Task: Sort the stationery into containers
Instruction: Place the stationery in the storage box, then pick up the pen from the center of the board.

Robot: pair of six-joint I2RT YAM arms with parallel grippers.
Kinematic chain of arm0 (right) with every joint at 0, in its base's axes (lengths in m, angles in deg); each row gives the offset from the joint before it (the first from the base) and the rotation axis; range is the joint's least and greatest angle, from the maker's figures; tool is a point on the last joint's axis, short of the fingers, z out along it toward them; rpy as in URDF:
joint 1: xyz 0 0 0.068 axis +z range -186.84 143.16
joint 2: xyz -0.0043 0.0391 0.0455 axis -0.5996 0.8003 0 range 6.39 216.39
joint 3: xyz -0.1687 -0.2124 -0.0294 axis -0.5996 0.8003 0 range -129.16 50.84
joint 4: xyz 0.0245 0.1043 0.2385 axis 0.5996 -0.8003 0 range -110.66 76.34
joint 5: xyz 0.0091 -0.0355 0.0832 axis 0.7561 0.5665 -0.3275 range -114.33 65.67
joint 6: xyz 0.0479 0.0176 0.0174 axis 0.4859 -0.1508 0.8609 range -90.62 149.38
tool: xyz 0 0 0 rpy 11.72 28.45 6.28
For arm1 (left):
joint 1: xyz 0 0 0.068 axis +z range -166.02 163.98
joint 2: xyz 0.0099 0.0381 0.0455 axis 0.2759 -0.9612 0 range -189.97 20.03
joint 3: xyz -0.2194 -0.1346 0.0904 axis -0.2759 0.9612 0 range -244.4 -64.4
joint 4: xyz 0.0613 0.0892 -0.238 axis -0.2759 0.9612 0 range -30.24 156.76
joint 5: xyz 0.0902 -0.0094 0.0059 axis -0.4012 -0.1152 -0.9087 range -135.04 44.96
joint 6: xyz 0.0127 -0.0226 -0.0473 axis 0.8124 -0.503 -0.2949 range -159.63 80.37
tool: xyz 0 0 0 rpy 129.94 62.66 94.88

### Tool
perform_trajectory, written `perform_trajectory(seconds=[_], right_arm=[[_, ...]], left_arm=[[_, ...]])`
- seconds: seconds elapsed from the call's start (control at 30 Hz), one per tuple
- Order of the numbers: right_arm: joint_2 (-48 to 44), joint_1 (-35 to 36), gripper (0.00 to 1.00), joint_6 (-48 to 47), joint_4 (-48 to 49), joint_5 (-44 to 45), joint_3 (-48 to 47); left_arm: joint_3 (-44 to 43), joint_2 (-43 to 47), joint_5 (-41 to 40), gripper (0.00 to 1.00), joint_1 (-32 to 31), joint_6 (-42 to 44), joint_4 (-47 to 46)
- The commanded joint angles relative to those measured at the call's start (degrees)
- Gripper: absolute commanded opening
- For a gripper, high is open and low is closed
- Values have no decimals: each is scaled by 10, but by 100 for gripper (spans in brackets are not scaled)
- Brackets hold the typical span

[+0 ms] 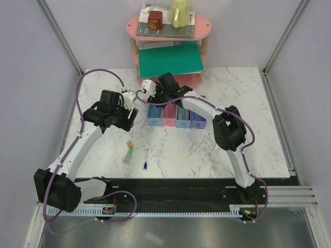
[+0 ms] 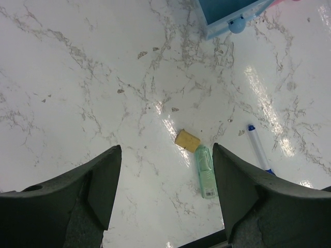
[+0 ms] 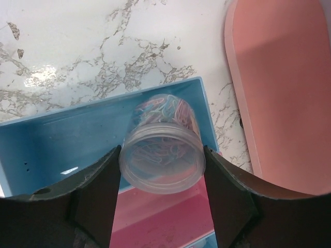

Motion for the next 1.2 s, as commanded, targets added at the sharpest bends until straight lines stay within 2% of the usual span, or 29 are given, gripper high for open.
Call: perform_trajectory(seconds=[0.0, 0.13, 0.23, 0.57, 0.7, 0.73, 0.83, 0.97, 1.17], right_arm=[[-10, 3, 71, -19, -2, 13, 10], [-13, 6, 82, -21, -2, 17, 12], [-20, 9, 86, -20, -3, 21, 9], [-95, 11, 87, -11, -11, 47, 12], [-154, 11, 88, -13, -26, 75, 43], [-183, 10, 88, -13, -32, 107, 64], [-259, 2, 88, -7, -63, 131, 126], [-376, -20, 88, -6, -104, 124, 253], [-539, -78, 89, -46, -188, 102, 438]], left_arm=[[8, 2, 23, 78, 3, 6, -38], [14, 0, 29, 78, 5, 3, -42], [21, 0, 31, 78, 4, 3, -47], [34, -3, 42, 77, 6, -9, -58], [52, 1, 27, 77, 6, 18, -68], [62, 2, 19, 77, 6, 28, -75], [112, 7, -1, 78, 10, 64, -107], [150, -10, 11, 78, 11, 93, -122], [134, -89, -1, 78, 12, 88, -122]])
